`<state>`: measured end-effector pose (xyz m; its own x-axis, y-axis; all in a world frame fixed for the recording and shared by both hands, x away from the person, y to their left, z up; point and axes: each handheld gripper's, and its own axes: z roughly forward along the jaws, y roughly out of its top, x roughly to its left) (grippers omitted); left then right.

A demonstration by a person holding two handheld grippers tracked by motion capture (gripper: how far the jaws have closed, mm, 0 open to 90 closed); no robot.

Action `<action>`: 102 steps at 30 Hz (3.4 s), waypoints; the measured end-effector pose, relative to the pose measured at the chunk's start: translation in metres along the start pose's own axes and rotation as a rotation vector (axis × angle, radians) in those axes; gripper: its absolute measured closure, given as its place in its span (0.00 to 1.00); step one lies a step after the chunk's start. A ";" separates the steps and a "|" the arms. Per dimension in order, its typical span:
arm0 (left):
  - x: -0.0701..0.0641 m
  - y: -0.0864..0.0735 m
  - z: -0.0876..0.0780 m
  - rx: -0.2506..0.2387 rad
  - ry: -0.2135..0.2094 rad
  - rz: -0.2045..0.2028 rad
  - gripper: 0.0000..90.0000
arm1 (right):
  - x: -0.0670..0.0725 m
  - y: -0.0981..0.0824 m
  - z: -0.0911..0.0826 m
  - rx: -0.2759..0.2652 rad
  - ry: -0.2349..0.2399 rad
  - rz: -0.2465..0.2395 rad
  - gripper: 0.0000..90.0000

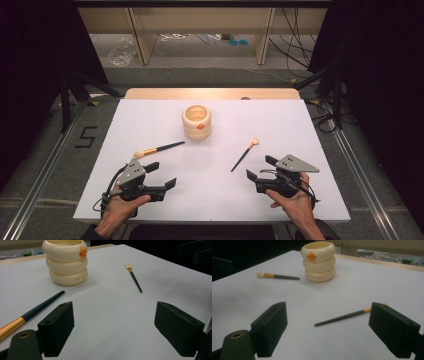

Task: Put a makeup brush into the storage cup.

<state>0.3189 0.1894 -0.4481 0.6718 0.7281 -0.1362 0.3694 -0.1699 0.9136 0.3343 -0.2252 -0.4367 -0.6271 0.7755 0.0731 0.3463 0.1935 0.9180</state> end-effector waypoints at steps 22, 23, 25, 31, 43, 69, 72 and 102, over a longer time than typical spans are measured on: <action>0.008 0.011 0.008 -0.010 0.020 -0.013 0.18 | -0.001 0.000 0.001 0.000 0.008 0.008 0.18; 0.009 0.012 0.010 -0.007 0.018 -0.007 0.18 | -0.001 0.000 0.001 0.001 0.010 0.008 0.18; 0.010 0.015 0.012 0.003 0.025 -0.007 0.18 | -0.001 0.001 0.002 -0.005 0.016 0.007 0.18; 0.018 0.030 0.016 0.012 0.024 0.011 0.18 | 0.000 0.001 0.003 -0.008 0.015 -0.003 0.19; 0.048 0.052 0.027 0.084 0.057 0.079 0.18 | 0.000 0.002 0.004 -0.012 0.009 -0.013 0.19; 0.117 0.071 0.074 0.517 0.015 0.236 0.23 | 0.003 0.001 0.006 0.032 0.032 0.004 0.20; 0.123 0.068 0.082 0.590 0.014 0.268 0.26 | 0.002 0.001 0.006 0.030 0.035 0.002 0.20; 0.150 0.061 0.105 0.835 -0.026 0.255 0.52 | 0.003 0.001 0.008 0.062 0.051 -0.019 0.21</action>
<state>0.5093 0.2191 -0.4533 0.8089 0.5877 0.0163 0.5484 -0.7642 0.3394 0.3383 -0.2183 -0.4391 -0.6679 0.7402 0.0774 0.3761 0.2459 0.8933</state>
